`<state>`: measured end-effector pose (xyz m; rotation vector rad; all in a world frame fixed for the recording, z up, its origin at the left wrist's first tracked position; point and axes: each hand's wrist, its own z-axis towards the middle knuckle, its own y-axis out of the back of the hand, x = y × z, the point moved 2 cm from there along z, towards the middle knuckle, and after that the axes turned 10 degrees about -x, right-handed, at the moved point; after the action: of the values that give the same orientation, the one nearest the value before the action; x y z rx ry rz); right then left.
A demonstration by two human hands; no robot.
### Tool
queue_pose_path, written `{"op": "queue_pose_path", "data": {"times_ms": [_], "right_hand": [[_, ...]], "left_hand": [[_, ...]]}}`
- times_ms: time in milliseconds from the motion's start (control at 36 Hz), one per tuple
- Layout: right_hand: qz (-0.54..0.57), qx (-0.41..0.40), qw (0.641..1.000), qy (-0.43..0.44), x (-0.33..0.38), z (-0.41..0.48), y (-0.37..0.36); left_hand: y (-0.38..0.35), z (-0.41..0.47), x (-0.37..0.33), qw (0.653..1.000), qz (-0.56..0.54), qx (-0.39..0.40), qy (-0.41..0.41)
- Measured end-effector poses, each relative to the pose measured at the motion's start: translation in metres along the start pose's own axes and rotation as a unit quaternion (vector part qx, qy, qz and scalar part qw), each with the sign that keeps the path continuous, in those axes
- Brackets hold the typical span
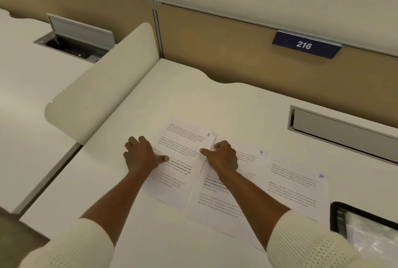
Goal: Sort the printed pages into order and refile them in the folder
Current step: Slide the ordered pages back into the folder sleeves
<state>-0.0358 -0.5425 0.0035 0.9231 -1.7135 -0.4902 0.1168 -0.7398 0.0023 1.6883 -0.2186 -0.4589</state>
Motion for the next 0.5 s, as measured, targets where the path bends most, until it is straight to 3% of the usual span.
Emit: {"op": "queue_pose_path", "data": {"times_ms": [361, 500], "right_hand": [[0.009, -0.004, 1.0, -0.022, 0.009, 0.007, -0.023], [0.059, 0.016, 0.998, 0.0, 0.014, -0.002, -0.025]], "left_hand": [[-0.003, 0.01, -0.01, 0.998, -0.01, 0.026, 0.061], [-0.002, 0.017, -0.007, 0.986, -0.067, 0.072, 0.133]]}}
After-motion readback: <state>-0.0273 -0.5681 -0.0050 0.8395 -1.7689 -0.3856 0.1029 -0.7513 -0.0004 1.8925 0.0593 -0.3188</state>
